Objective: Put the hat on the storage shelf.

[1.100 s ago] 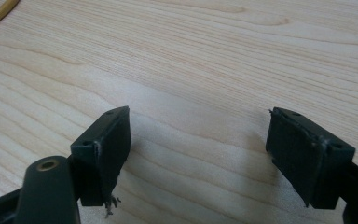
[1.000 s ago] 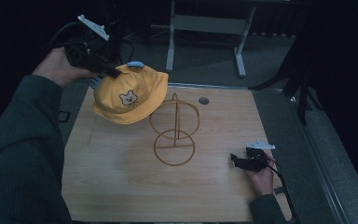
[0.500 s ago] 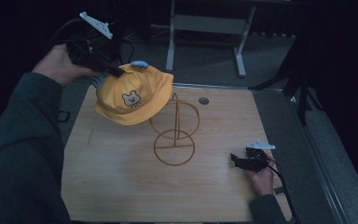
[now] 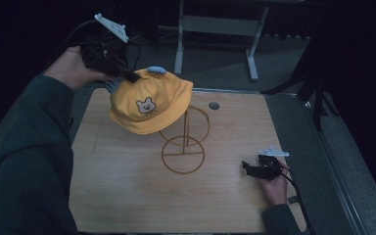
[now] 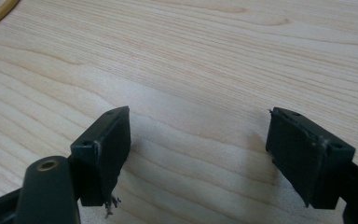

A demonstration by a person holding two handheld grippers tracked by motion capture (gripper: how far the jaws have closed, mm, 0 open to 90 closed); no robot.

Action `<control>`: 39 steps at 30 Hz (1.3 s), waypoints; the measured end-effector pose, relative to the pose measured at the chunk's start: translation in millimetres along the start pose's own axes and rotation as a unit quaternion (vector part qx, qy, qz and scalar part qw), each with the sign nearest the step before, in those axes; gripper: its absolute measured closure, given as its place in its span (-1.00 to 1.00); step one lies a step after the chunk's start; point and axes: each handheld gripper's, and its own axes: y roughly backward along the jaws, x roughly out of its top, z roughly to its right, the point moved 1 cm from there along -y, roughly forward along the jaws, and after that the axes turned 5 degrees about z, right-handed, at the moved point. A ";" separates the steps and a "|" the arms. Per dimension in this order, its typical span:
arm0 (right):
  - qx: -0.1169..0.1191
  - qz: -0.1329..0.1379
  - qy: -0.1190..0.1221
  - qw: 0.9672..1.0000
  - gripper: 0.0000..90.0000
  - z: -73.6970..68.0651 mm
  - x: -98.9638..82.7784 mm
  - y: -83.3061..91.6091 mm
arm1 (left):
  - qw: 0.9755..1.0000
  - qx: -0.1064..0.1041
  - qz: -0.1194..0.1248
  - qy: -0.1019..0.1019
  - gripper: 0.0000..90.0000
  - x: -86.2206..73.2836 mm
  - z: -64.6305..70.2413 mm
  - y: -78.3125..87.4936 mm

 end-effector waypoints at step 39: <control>0.000 0.000 0.000 1.000 -0.52 0.0 0.0 0.0 | 0.999 -0.026 0.001 -0.045 0.87 51.6 20.3 -55.1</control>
